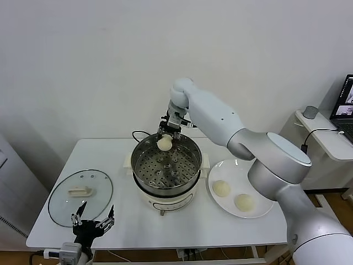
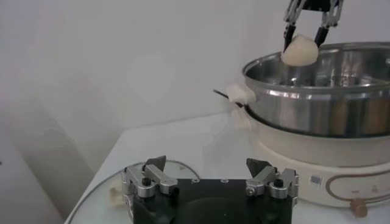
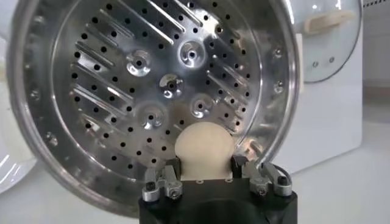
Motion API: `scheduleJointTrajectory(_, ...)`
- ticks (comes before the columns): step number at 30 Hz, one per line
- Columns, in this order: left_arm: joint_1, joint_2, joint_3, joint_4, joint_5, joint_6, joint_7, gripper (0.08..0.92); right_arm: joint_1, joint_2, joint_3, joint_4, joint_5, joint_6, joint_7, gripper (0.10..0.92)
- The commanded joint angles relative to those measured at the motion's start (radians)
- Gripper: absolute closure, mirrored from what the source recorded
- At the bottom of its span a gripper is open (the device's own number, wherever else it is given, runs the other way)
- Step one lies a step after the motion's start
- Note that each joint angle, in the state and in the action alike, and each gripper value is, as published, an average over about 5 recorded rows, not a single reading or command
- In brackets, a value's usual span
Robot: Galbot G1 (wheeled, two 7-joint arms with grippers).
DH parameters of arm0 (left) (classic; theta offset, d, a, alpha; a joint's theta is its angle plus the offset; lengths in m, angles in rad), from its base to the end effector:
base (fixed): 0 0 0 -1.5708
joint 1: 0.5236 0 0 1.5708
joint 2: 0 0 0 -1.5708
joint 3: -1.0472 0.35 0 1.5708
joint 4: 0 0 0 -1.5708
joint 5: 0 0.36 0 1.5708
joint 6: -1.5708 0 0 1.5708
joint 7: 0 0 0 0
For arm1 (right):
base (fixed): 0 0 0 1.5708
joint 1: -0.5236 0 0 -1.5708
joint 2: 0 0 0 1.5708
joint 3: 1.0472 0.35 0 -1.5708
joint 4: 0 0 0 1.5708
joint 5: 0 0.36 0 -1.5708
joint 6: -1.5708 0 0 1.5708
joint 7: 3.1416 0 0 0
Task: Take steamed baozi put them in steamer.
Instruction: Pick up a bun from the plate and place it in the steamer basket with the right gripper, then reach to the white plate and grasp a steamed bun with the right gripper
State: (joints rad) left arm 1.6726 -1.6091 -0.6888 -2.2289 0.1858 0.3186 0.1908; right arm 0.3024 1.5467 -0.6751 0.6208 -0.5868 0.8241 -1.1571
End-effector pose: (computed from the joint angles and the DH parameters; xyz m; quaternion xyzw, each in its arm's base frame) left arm 0.1508 0.0418 -0.2711 0.0040 -0.9824 -0.0976 0.1595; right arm 0.6483 0.1795 -0.0678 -0.6395 0.1647 -0.7496 0.0446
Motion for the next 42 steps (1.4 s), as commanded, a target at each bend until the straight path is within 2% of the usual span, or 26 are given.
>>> scheduleJointTrajectory(1,-0.004,-0.049,0.002,0.003,-0.008,0.003,0.002,0.177,-0.034,0.011,0.006,-0.023,-0.081,0.049,0.08,0.516)
scheduleJointTrajectory(13,-0.02,-0.049,0.002,0.023,-0.011,0.008,0.007,0.177,-0.057,0.025,-0.003,-0.051,-0.101,0.049,0.152,0.499)
scheduleJointTrajectory(18,-0.024,-0.049,0.0,0.024,-0.011,0.01,0.01,0.177,-0.05,0.022,-0.013,-0.045,-0.054,0.02,0.088,0.373)
scheduleJointTrajectory(24,-0.024,-0.049,-0.004,0.025,-0.013,0.011,0.011,0.177,0.009,-0.019,-0.036,-0.005,0.11,-0.103,-0.069,0.224)
scheduleJointTrajectory(28,-0.025,-0.049,-0.005,0.023,-0.013,0.014,0.012,0.177,0.075,-0.105,-0.109,0.106,0.341,-0.3,-0.159,0.204)
scheduleJointTrajectory(32,-0.026,-0.049,-0.004,0.021,-0.012,0.018,0.016,0.177,0.151,-0.212,-0.182,0.251,0.56,-0.648,-0.21,0.203)
scheduleJointTrajectory(36,-0.025,-0.049,-0.003,0.015,-0.012,0.024,0.022,0.177,0.213,-0.325,-0.217,0.36,0.669,-0.984,-0.209,0.203)
scheduleJointTrajectory(42,-0.026,-0.049,0.0,0.009,-0.021,0.034,0.032,0.177,0.259,-0.51,-0.243,0.458,0.755,-1.259,-0.181,0.203)
